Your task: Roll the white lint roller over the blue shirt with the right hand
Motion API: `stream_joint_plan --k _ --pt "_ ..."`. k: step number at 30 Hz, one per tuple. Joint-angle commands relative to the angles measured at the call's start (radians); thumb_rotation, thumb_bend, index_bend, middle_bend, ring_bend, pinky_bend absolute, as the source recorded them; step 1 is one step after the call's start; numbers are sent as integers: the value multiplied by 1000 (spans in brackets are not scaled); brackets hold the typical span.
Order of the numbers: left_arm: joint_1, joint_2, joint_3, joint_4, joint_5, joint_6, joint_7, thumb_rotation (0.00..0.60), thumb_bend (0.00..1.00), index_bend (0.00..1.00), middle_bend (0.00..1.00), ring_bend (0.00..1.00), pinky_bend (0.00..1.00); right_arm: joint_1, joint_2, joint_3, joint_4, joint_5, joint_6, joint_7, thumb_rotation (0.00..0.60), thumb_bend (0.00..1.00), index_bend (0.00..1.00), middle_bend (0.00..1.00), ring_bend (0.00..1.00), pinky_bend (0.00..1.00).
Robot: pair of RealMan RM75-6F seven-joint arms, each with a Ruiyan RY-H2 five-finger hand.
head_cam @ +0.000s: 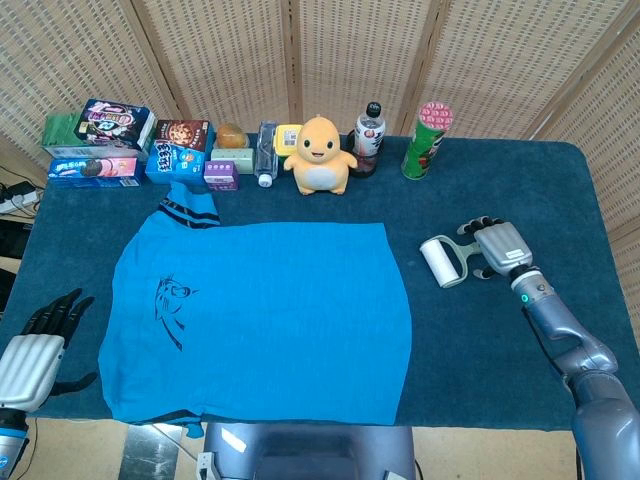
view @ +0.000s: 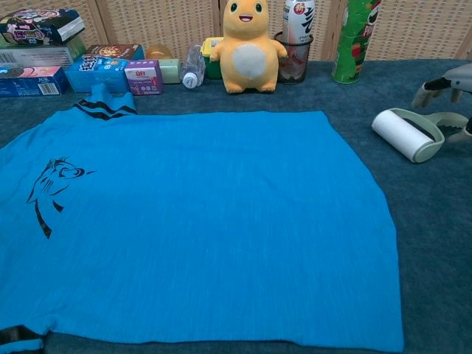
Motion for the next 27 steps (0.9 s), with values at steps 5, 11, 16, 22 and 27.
stream_joint_plan --k 5,11,16,22,27 --pt "-6 -2 -8 -1 -19 -4 -1 600 87 0 0 0 91 16 -48 -39 59 -16 -19 87 600 451 350 386 311 384" --pt "-10 -1 -7 -1 -25 -10 -3 600 88 0 0 0 91 20 -65 -59 85 -22 -11 128 600 786 467 524 458 537" --pt "-10 -1 -5 -2 -25 -9 -2 600 87 0 0 0 91 19 -76 -71 104 -22 -24 125 600 995 557 619 560 621" --pt "-11 1 -5 -3 -26 -7 -7 600 87 0 0 0 91 3 -86 -72 109 -12 -2 119 600 1000 611 673 718 878" --pt "-14 1 -4 -4 -27 -11 -9 600 88 0 0 0 91 -10 -74 -69 92 -4 55 126 600 1000 596 662 736 960"
